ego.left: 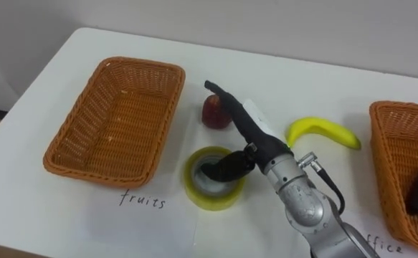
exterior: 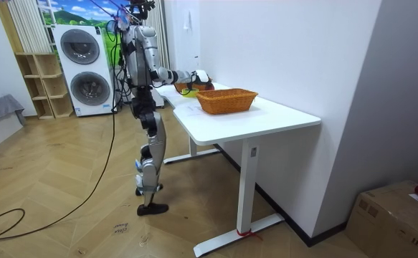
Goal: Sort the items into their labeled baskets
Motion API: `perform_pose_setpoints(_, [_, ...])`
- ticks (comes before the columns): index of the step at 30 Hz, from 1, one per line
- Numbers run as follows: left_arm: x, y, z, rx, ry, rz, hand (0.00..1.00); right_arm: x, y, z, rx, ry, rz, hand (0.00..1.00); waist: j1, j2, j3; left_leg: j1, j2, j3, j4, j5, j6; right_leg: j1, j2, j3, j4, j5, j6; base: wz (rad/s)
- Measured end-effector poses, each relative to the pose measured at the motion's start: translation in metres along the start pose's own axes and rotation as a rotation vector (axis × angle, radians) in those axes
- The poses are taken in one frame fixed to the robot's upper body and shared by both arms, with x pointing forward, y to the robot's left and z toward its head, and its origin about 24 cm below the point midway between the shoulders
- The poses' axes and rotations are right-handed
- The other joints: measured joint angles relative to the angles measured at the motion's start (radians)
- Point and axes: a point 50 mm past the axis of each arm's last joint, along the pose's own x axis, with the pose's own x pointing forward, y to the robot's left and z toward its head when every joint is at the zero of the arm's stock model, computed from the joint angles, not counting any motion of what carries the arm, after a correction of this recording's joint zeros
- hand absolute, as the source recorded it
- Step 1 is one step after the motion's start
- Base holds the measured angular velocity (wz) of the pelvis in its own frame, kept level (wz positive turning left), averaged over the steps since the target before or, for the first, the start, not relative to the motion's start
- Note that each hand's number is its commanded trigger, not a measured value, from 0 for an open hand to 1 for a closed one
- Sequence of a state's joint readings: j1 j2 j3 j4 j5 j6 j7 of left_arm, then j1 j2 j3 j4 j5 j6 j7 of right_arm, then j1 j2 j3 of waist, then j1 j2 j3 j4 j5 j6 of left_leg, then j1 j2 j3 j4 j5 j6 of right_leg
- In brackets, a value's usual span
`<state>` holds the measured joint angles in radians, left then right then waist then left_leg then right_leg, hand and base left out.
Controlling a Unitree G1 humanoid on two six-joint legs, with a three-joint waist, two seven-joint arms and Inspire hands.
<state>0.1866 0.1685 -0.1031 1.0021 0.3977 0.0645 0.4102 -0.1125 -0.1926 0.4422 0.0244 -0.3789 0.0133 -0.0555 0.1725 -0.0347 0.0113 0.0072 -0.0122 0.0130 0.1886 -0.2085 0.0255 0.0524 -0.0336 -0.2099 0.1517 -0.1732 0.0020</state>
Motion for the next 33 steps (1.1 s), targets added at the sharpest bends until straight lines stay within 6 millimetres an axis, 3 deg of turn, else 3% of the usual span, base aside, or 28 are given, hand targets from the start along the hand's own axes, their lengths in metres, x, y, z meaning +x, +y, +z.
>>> perform_pose_setpoints(7, [0.000,-0.001,-0.001,-0.002,0.000,-0.003,0.00,0.000,0.001,0.002,-0.033,-0.020,-0.002,0.00,0.002,-0.003,-0.0019,0.000,0.001,0.001,0.001,0.000,0.000,0.000,0.000,-0.002,0.000,0.000,0.000,0.00])
perform_pose_setpoints(13, [-0.001,-0.001,-0.003,-0.003,0.002,-0.012,0.00,0.000,0.002,0.000,-0.031,-0.013,0.004,0.00,0.002,-0.012,-0.0081,0.000,0.001,0.002,0.002,0.000,0.000,0.000,0.000,-0.001,0.000,0.000,0.000,0.00])
perform_pose_setpoints(19, [0.000,0.003,0.008,-0.025,-0.037,0.009,0.00,-0.008,0.010,-0.009,-0.046,0.031,0.050,0.00,-0.004,-0.019,-0.0123,0.002,0.000,0.000,0.001,0.000,0.000,0.002,0.000,0.006,0.000,0.000,0.000,0.00])
perform_pose_setpoints(28, [-0.002,0.003,0.005,-0.030,-0.042,0.011,0.00,-0.010,0.012,-0.011,-0.074,0.038,0.086,0.00,-0.003,-0.028,-0.0107,0.005,0.001,-0.002,-0.001,0.000,0.000,0.009,0.001,0.002,0.001,0.000,0.000,0.00])
perform_pose_setpoints(33, [-0.004,0.000,0.000,-0.023,-0.032,-0.007,0.00,-0.010,0.012,-0.010,-0.082,0.032,0.091,0.00,-0.002,-0.038,-0.0049,0.004,0.000,-0.018,0.000,0.000,0.000,0.015,0.001,-0.010,0.001,0.000,0.000,0.08])
